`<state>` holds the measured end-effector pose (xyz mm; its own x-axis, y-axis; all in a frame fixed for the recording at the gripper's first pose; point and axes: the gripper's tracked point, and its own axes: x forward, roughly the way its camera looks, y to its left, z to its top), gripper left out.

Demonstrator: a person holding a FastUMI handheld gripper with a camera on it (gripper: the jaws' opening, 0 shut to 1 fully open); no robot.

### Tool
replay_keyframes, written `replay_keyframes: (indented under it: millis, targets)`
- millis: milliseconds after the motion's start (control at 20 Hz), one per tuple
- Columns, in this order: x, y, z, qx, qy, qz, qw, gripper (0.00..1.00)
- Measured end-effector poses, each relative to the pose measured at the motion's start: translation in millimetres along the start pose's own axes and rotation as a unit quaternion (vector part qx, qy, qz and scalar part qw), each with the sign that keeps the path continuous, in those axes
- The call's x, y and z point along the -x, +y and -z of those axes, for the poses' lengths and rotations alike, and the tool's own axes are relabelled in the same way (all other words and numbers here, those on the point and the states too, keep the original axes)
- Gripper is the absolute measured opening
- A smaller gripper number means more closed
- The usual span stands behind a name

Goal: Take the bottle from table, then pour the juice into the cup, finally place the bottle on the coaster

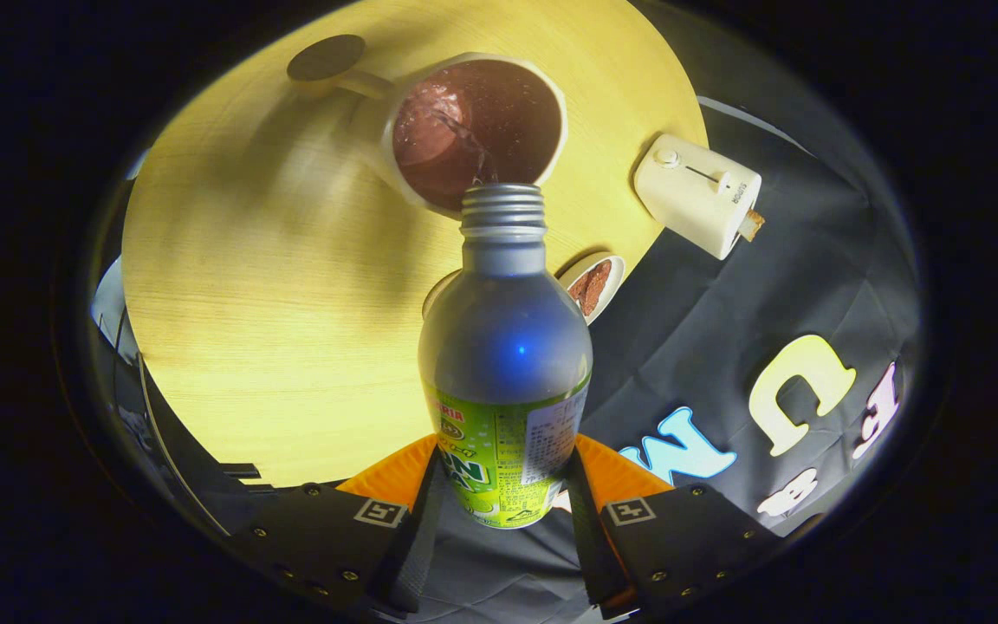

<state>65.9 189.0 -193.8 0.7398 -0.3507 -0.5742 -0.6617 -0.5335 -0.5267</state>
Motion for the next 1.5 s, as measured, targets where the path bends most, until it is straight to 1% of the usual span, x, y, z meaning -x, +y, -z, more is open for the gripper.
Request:
replay_keyframes:
  millis: [250,600,1050,1500]
  targets:
    - [0.6,2.1,0.8,0.006,0.005,-0.002,1.000,0.69]
    - [-0.8,1.6,6.1,0.016,0.014,0.005,1.000,0.69]
    - [-1.3,-1.7,10.4,0.009,0.019,0.014,1.000,0.68]
    - [-3.8,1.4,9.6,-0.004,0.009,0.006,1.000,0.69]
